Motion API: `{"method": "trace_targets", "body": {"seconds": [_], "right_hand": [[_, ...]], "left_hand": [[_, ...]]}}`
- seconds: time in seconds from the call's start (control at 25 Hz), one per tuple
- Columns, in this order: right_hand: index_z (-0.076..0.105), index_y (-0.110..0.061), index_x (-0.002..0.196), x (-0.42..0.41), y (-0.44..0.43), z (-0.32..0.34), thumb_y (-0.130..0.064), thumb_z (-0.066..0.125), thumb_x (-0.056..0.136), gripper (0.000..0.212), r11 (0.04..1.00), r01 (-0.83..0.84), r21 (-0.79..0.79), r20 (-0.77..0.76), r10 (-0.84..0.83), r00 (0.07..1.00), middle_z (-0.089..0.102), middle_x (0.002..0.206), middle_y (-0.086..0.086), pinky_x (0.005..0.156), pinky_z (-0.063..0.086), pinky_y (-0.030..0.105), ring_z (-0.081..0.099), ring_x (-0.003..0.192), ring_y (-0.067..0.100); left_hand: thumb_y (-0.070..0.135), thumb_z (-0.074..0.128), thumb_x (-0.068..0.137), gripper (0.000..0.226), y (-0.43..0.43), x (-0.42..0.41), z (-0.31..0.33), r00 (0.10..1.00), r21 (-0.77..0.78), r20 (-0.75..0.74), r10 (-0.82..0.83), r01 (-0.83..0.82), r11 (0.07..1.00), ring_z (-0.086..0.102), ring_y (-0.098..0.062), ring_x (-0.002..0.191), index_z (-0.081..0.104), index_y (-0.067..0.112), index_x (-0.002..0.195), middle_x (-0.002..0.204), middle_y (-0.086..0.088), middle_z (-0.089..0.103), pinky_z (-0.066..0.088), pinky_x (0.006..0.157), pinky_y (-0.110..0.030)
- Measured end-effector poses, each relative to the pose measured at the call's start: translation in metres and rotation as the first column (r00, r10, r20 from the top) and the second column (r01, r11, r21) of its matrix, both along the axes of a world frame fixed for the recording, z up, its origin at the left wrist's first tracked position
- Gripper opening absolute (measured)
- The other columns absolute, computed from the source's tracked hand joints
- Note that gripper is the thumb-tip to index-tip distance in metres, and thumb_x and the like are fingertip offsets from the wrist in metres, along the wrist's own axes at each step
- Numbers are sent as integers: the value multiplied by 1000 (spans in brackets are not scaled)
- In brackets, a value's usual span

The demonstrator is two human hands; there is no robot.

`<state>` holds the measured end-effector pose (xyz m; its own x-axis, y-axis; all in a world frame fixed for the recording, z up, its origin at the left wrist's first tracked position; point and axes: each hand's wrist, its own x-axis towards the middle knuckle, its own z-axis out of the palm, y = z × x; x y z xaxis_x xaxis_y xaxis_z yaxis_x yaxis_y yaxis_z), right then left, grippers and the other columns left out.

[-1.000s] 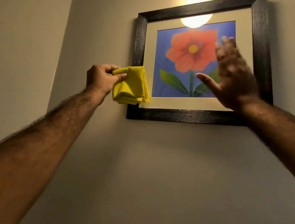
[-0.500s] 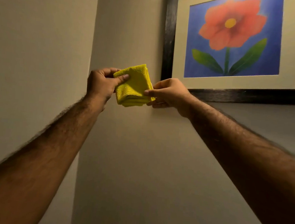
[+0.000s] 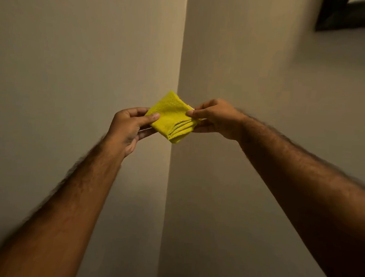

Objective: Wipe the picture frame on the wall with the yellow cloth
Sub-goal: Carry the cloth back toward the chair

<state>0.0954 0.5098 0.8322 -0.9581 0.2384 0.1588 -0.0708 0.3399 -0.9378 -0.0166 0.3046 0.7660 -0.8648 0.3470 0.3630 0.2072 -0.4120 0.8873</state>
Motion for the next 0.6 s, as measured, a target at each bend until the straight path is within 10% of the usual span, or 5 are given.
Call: {"method": "trace_targets", "body": {"seconds": [0.12, 0.6], "right_hand": [[68, 0, 95, -42, -25, -67, -8, 70, 92, 9, 994, -100, -36, 121, 104, 987, 71, 105, 19, 69, 64, 26, 73, 81, 22], [68, 14, 112, -207, -188, -382, -7, 84, 78, 44, 950, -291, -115, 597, 300, 744, 70, 95, 22, 71, 64, 32, 70, 74, 26]], "left_hand": [[1, 75, 82, 14, -37, -19, -72, 992, -60, 94, 80, -75, 995, 78, -19, 78, 71, 5, 95, 85, -5, 79, 63, 67, -30], [-3, 74, 82, 14, -222, -80, -377, 782, -371, 460, 420, -261, 891, 75, -10, 67, 69, 4, 94, 72, 1, 78, 60, 58, -25]]}}
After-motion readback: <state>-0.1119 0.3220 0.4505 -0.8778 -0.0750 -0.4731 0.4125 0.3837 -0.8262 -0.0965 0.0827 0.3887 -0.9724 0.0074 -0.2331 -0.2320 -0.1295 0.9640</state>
